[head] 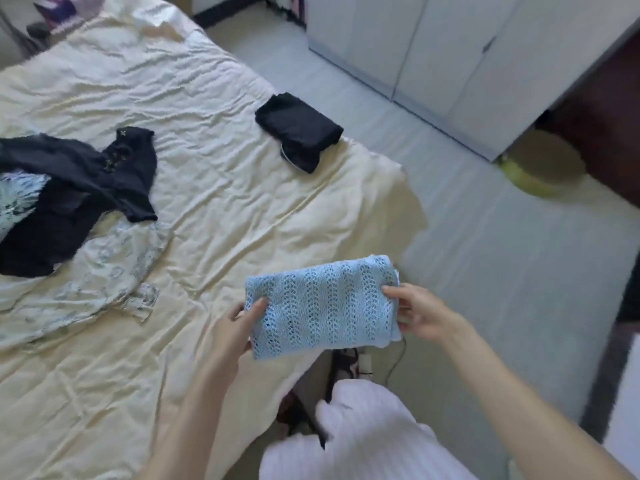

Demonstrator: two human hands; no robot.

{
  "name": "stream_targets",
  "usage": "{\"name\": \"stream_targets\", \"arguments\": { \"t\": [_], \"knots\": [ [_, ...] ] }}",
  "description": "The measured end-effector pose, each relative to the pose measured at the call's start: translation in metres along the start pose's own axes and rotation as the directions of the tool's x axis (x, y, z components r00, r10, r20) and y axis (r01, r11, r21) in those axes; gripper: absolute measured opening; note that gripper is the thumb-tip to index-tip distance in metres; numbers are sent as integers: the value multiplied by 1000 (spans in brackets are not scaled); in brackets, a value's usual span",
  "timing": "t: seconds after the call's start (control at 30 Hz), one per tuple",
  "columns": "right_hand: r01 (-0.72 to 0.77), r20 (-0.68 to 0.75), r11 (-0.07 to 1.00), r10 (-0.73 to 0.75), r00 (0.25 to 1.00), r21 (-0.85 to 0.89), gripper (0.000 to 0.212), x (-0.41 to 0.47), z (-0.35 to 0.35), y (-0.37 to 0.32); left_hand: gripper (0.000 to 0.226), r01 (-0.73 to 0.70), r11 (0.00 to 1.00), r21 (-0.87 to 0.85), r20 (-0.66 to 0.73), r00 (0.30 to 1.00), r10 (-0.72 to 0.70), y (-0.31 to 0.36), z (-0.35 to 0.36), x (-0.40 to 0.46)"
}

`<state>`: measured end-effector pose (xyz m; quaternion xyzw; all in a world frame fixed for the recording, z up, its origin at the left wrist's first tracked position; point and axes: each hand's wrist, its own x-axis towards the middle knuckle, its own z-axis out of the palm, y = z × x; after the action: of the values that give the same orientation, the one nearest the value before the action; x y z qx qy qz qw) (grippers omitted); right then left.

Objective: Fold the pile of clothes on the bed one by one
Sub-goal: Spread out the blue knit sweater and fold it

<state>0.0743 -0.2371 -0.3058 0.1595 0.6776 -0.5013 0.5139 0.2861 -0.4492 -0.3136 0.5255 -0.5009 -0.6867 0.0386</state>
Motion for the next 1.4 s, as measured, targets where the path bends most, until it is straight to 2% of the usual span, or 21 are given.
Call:
{"name": "stream_targets", "arguments": {
  "t": [0.13, 0.3, 0.5, 0.63, 0.83, 1.03, 1.17, 1.27, 1.4],
  "knots": [
    [-5, -114, 990, 22, 993, 143, 5, -12, -67, 1, 18, -1, 996, 88, 115, 993, -9, 20, 75, 3],
    [44, -166, 958, 4, 986, 282, 7, -10, -161, -35, 10, -100, 979, 176, 201, 977, 63, 64, 187, 22],
    [121, -201, 950, -64, 977, 287, 11, -5, -276, -90, 29, -121, 974, 192, 273, 960, 66, 96, 319, 35],
    [125, -244, 954, -57, 968, 272, 10, 8, -339, -134, 30, -102, 973, 209, 277, 960, 41, 118, 396, 49],
    [162, -219, 951, -105, 970, 263, 7, 65, -397, -229, 31, -147, 972, 183, 246, 964, 99, 179, 481, 102],
    [165, -183, 975, -137, 973, 149, 8, 146, -438, -348, 23, -46, 997, 56, 158, 987, 37, 219, 557, 176],
    [182, -155, 981, -171, 973, 64, 10, 191, -457, -440, 22, -37, 999, 9, 78, 996, 36, 268, 609, 225],
    [198, -134, 980, -198, 971, -8, 11, 218, -464, -507, 22, -54, 998, -21, 37, 998, 55, 312, 635, 252],
    [221, -37, 973, -224, 974, -73, 9, 259, -459, -589, 22, -80, 994, -76, -53, 996, 76, 357, 648, 286]
  ]
}}
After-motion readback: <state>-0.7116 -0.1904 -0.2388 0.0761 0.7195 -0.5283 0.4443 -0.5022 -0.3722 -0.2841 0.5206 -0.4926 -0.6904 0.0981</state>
